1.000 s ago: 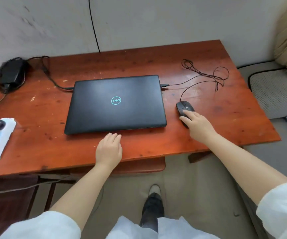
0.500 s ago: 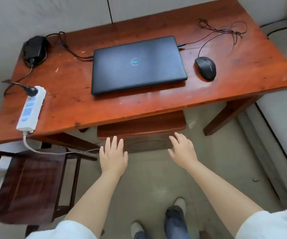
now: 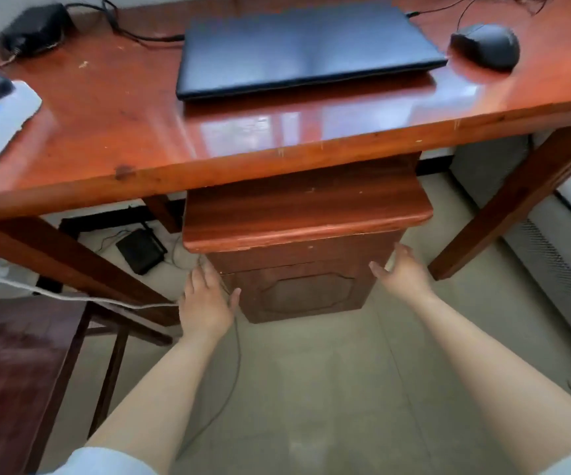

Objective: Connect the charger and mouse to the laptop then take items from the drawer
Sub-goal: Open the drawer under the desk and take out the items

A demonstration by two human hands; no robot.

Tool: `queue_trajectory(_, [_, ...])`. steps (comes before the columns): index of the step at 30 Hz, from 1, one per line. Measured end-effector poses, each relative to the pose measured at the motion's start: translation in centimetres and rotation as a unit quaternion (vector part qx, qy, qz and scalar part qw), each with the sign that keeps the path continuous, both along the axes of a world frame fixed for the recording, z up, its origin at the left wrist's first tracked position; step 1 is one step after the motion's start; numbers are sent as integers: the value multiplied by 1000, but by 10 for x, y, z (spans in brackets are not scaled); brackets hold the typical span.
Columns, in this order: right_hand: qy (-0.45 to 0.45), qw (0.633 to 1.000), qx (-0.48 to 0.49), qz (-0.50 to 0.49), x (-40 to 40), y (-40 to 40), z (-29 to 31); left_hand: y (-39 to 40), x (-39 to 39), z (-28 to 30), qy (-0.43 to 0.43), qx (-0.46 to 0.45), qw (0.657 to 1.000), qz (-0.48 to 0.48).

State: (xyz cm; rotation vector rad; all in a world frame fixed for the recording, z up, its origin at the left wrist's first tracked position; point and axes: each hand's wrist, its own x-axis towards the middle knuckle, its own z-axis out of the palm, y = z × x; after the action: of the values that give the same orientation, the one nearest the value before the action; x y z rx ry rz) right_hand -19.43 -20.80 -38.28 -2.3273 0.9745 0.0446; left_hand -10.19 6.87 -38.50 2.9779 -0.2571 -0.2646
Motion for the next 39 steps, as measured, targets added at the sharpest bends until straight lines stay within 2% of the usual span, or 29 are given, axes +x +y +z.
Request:
queue_trajectory(3, [-131, 991, 5, -30, 16, -4, -44, -2, 14, -44, -51, -121, 991, 11])
queue_trajectory(7, [-311, 946, -2, -89, 27, -10, -80, -9, 37, -76, -99, -305, 947, 16])
queue_trajectory(10, [-355, 929, 37, -95, 33, -13, -88, -14, 43, -83, -126, -398, 909, 19])
queue_trajectory(15, [-328, 937, 101, -66, 30, -21, -76, -16, 44, -70, -95, -407, 908, 33])
queue_trajectory(19, [-329, 929, 137, -99, 32, -18, -64, -23, 43, -60, -99, -373, 920, 72])
queue_trajectory(24, [-268, 945, 146, -115, 35, -24, -62, -42, 44, -54, -104, -410, 892, 158])
queue_trajectory(28, [-291, 938, 147, -122, 34, -29, -63, -43, 46, -62, -122, -406, 890, 167])
queue_trajectory(35, [-343, 914, 182, -120, 32, -39, -73, -34, 54, -67, -144, -477, 848, 181])
queue_trajectory(39, [-346, 914, 168, -131, 28, -40, -74, -23, 55, -67, -140, -450, 867, 163])
